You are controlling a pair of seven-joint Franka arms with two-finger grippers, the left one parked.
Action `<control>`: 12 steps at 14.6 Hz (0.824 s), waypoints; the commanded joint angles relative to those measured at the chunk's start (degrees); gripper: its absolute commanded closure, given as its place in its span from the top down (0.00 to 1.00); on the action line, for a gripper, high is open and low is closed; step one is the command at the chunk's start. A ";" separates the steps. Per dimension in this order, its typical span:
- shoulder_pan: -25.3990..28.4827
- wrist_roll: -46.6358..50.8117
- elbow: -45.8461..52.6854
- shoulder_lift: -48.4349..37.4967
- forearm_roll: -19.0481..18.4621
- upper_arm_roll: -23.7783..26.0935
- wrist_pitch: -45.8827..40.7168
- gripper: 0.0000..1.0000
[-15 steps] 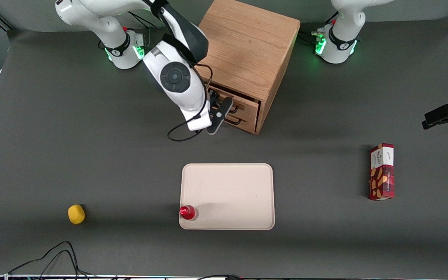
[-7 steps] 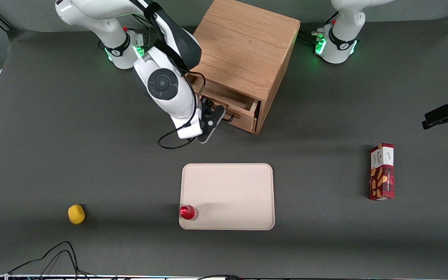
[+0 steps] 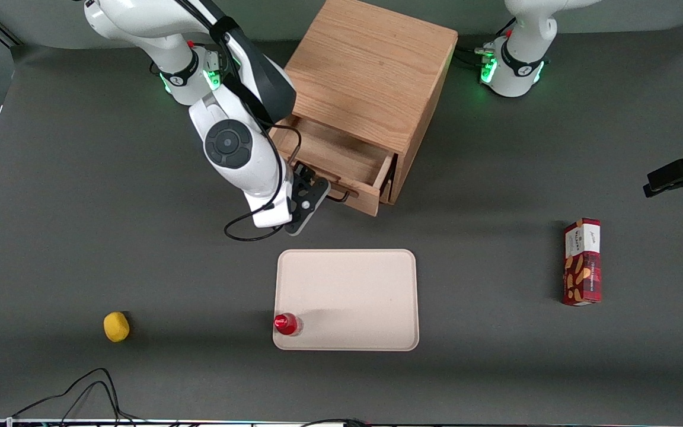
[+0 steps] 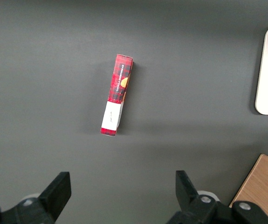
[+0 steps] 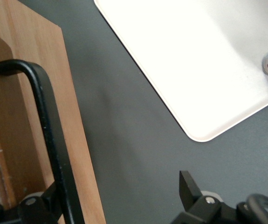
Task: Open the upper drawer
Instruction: 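Pull the upper drawer handle outward from the cabinet with the right gripper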
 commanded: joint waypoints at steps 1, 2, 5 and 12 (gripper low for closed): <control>-0.91 -1.31 3.13 2.09 -1.22 -0.38 0.56 1.00; -1.87 -2.09 3.49 2.35 -1.58 -0.46 1.34 1.00; -3.46 -4.56 3.67 2.62 -1.49 -2.39 3.63 1.00; -4.34 -5.27 4.11 2.62 -1.23 -4.42 6.45 1.00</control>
